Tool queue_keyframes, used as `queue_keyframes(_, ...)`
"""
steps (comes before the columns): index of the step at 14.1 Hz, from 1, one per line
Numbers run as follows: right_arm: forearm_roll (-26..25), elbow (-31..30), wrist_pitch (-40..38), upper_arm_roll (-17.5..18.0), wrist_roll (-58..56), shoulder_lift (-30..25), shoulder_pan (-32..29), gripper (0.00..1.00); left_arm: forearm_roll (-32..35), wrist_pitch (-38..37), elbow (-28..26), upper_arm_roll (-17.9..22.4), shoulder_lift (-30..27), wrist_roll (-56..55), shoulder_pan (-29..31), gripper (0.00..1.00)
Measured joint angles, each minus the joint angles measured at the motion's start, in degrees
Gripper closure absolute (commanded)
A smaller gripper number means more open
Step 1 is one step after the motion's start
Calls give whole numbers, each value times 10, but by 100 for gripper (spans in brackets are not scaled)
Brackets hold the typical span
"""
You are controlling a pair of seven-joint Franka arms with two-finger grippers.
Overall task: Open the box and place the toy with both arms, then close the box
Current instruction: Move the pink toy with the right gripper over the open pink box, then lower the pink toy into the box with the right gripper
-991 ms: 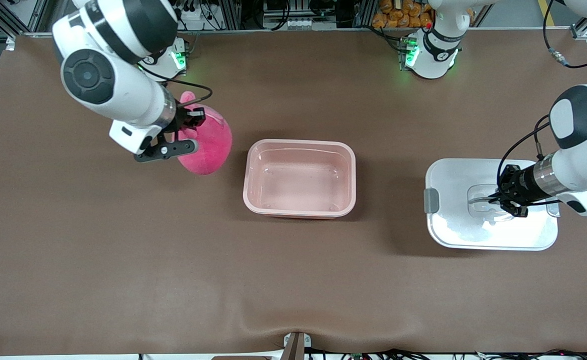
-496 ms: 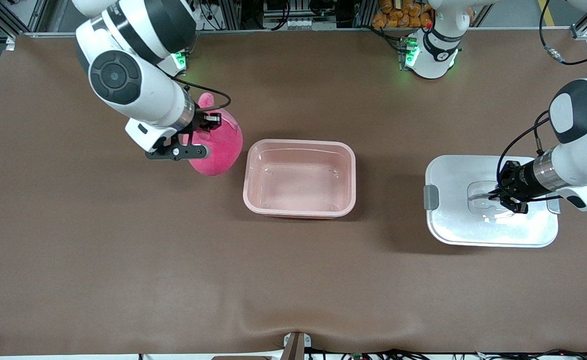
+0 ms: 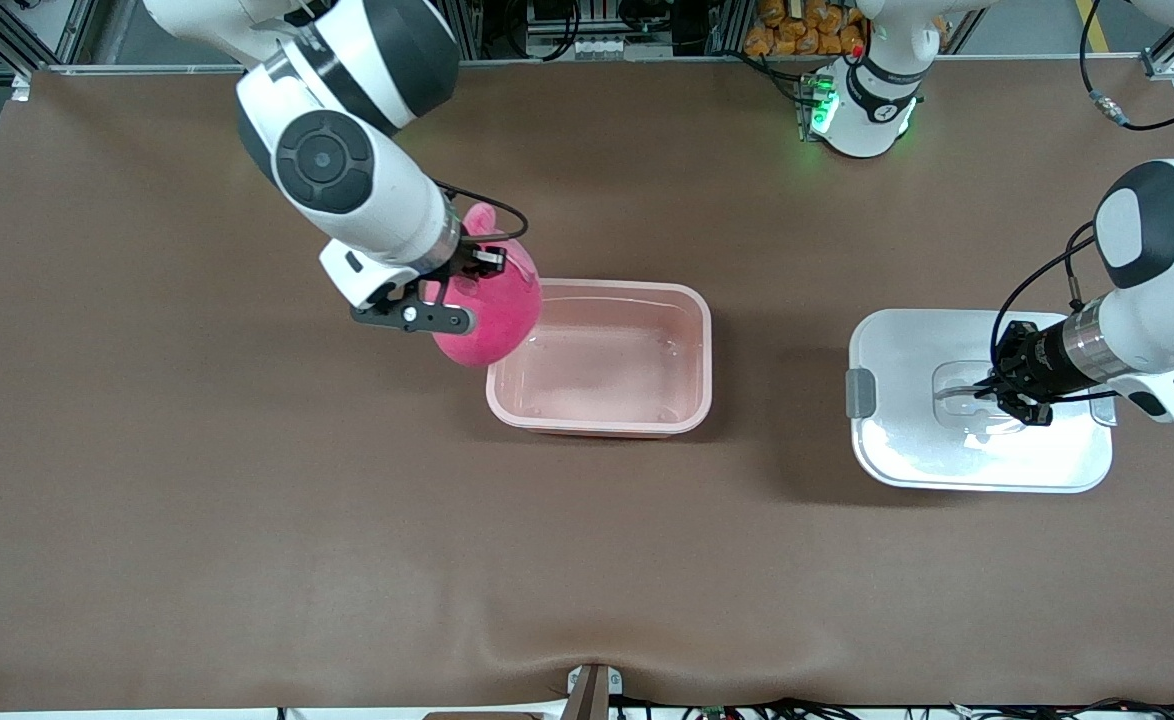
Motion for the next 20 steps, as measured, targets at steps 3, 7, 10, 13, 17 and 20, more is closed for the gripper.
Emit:
queue_keyframes(3, 1, 9, 17, 0, 19, 13, 5, 100, -10, 4, 1, 0, 0, 0, 1, 100)
queue_keyframes(7, 3, 45, 30, 0, 38, 43, 11, 100, -33, 7, 4, 1, -5, 0, 11, 100)
queue_keyframes(10, 3, 56, 63, 0, 50, 65, 23, 100, -38, 7, 4, 1, -14, 0, 14, 100)
queue_keyframes(13, 3, 59, 87, 0, 61, 88, 40, 100, -40, 7, 4, 0, -17, 0, 14, 100)
queue_keyframes(17, 3, 72, 90, -2, 67, 109, 43, 100, -40, 6, 4, 0, -18, 0, 14, 100)
queue_keyframes(20, 3, 73, 90, -2, 72, 123, 45, 100, -41, 6, 4, 0, -19, 0, 14, 100)
